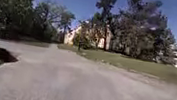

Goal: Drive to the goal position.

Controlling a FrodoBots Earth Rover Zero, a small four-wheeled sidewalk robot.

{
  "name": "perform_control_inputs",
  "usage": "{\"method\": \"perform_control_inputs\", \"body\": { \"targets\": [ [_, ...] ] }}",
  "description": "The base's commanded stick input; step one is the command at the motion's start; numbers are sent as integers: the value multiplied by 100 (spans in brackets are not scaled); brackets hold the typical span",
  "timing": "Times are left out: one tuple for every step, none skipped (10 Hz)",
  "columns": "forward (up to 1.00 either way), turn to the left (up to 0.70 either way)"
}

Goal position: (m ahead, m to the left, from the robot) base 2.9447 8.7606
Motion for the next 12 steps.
{"method": "perform_control_inputs", "body": {
  "targets": [
    [70, 0],
    [70, 0],
    [70, 27],
    [70, 27],
    [70, 27],
    [70, 27],
    [70, 27],
    [70, 27],
    [70, 27],
    [70, 27],
    [70, 27],
    [70, 27]
  ]
}}
